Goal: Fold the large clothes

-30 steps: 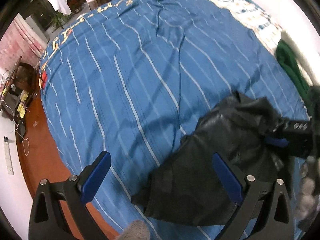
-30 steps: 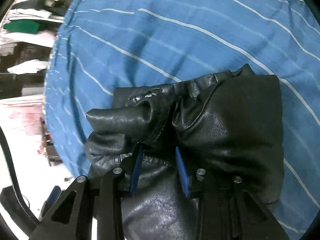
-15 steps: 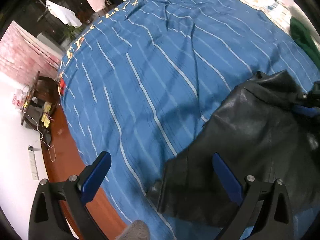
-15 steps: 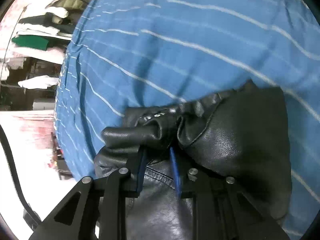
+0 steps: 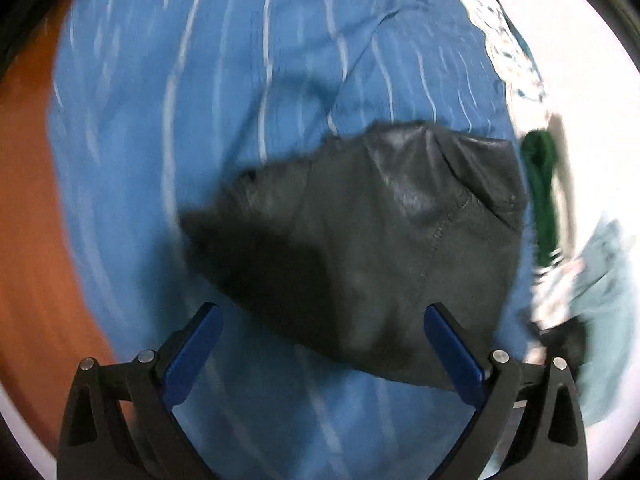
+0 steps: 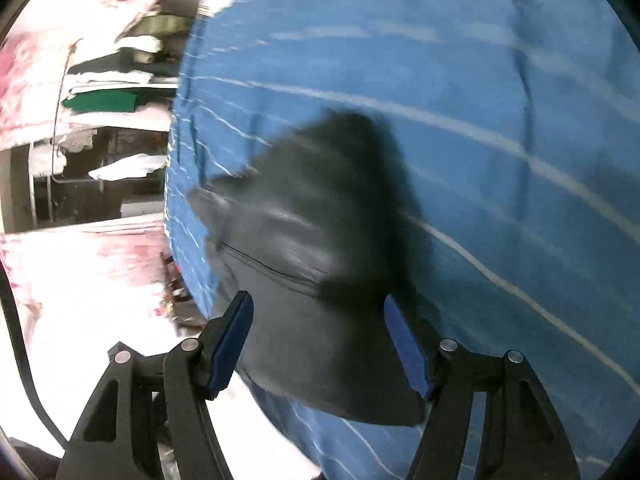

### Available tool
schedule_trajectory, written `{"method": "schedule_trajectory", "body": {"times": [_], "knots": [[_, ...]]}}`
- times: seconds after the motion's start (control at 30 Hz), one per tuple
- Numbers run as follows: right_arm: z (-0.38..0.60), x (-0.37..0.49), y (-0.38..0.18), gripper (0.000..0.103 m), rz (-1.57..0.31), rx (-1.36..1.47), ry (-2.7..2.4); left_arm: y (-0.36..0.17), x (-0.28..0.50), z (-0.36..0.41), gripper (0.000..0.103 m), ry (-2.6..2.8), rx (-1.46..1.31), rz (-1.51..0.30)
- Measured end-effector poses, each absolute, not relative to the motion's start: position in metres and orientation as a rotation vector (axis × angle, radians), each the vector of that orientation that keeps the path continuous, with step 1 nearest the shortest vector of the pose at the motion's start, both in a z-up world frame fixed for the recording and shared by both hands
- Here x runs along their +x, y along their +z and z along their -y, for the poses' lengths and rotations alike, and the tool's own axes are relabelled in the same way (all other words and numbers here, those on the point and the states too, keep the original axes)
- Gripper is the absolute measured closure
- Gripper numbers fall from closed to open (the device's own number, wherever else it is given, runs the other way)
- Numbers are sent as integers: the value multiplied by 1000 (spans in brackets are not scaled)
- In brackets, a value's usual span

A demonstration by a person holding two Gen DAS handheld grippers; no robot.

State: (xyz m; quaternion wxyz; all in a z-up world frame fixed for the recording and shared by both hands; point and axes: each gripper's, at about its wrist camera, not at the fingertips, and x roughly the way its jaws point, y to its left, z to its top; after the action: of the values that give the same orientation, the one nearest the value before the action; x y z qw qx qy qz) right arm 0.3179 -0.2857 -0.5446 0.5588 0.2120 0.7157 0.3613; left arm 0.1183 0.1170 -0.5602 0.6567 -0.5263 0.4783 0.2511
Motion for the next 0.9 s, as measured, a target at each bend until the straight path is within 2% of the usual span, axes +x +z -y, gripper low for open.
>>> {"method": "schedule_trajectory", "body": {"times": [0.07, 0.13, 0.23, 0.33, 0.47, 0.63, 0.77, 0.9], "knots": [[288, 322, -564, 32, -1705, 577, 909, -576, 116, -120, 11, 574, -1288, -1025], [288, 330, -580, 32, -1734, 655, 958, -590, 115, -127, 40, 605, -1342, -984], [291, 338, -594, 32, -1753, 724, 1011, -600, 114, -136, 56, 664, -1385, -927], [293, 340, -606, 32, -1783, 651, 964, -589, 121, -135, 67, 682, -1335, -916], [273, 333, -622, 31, -1817, 714, 1085, -593, 118, -137, 68, 659, -1351, -902], [221, 336, -644, 22, -1838, 688, 1182, -600, 113, -144, 68, 597, -1350, -904], [197, 336, -643, 21, -1845, 711, 1154, -603, 109, -145, 68, 579, -1340, -882], [193, 328, -627, 23, -1761, 899, 1269, -605, 100, -149, 68, 572, -1360, -867]]}}
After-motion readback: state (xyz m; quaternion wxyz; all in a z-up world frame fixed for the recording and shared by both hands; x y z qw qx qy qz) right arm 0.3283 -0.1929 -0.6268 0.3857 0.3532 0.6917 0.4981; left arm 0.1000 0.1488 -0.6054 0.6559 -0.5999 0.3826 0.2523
